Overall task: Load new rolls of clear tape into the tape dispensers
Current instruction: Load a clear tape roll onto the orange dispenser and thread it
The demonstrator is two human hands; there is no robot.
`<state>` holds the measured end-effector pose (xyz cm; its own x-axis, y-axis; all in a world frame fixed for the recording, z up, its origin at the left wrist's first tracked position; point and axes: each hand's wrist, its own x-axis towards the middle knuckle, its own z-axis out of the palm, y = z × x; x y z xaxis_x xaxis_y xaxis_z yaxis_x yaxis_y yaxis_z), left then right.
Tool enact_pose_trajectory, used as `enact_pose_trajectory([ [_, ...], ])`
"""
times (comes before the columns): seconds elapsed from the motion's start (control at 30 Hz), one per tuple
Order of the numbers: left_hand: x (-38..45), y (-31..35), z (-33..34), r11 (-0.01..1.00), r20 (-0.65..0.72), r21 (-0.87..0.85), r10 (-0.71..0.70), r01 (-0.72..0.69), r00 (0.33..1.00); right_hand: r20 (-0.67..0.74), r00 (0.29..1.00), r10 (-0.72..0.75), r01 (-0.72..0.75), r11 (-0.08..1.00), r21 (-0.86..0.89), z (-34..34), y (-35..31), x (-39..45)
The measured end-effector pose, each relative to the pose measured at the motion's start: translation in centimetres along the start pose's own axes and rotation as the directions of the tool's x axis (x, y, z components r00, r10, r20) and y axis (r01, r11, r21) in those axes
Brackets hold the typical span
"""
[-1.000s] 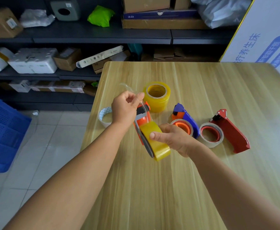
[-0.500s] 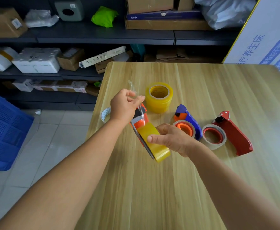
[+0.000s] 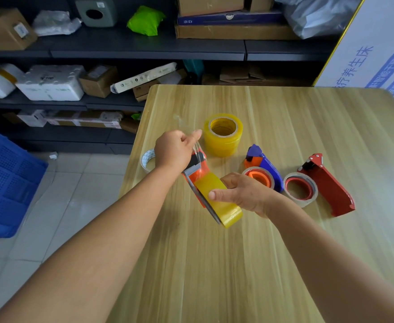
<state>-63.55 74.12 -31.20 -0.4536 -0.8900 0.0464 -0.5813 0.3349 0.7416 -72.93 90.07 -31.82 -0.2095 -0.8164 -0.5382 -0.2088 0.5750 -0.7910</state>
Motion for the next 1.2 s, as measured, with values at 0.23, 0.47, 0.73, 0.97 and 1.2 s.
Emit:
enact_pose_trajectory([
  [0.23, -0.4, 1.0, -0.5, 0.943, 0.006, -0.279, -0.188, 0.183, 0.982, 0.091, 0.995, 0.051, -0.06, 0.993, 0.106, 0.4, 0.8, 0.2],
  [0.47, -0.5, 1.6, 0.1, 0.858, 0.114, -0.436, -0.248, 0.273, 0.962, -0.24, 0.953, 0.184, -0.188, 0.982, 0.003, 1.4, -1.0, 1.4],
  [0.73, -1.1, 2.0, 0.9, 0.765, 0.122, -0.538, -0.345, 0.354, 0.931, -0.475, 0.88, -0.003, -0.222, 0.882, -0.416, 2.8, -2.1, 2.1],
  [0.97, 0.0, 1.6, -0.8, 0.665, 0.096, -0.681, -0.334, 0.307, 0.938, -0.497, 0.86, -0.114, -0.258, 0.744, -0.617, 0.6, -2.1, 1.0],
  [1.2, 0.4, 2.4, -3.3, 0.53, 0.027, -0.802, -0.428, 0.275, 0.903, -0.502, 0.852, -0.147, -0.163, 0.837, -0.522, -1.6, -1.9, -0.5],
])
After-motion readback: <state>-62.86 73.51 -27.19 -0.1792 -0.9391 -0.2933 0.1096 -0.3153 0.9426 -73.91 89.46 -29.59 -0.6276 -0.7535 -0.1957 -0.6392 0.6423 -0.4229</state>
